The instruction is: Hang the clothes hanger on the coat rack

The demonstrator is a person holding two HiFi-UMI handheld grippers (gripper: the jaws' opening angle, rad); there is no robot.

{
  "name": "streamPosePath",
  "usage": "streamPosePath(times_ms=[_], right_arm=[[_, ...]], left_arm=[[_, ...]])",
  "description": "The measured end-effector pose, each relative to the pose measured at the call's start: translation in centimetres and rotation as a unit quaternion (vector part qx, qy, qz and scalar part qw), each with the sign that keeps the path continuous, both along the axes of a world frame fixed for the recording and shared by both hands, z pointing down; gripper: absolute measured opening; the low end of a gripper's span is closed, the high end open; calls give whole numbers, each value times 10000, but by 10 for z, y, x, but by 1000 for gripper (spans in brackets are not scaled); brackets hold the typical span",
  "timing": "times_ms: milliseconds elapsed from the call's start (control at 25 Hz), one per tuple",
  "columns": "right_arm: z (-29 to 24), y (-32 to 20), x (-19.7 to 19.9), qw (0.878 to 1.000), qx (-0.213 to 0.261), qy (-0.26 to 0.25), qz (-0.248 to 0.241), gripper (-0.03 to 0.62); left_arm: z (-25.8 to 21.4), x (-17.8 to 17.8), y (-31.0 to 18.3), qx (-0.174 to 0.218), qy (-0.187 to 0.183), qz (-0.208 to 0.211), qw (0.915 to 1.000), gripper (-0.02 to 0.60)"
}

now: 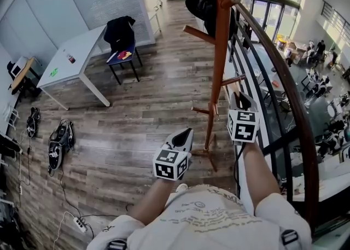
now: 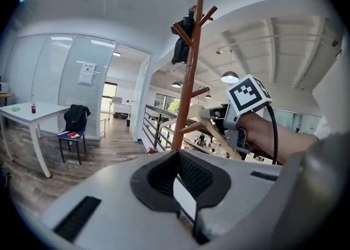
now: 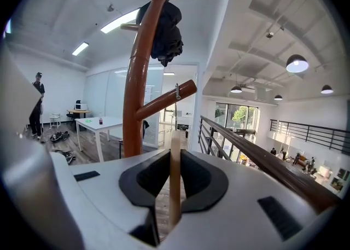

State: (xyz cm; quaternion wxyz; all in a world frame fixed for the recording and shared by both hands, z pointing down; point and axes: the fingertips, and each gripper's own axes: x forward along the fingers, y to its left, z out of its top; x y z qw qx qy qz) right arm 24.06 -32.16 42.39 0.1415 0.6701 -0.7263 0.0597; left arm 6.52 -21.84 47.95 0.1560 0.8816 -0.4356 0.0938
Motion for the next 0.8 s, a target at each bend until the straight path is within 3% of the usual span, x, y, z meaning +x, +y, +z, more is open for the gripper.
streamPosePath(times_ms=[800], right_arm=[[28,16,-41,9972,-137,253,-690,54]], left_arm=[[10,-10,2,-128,12,53,9999,5]])
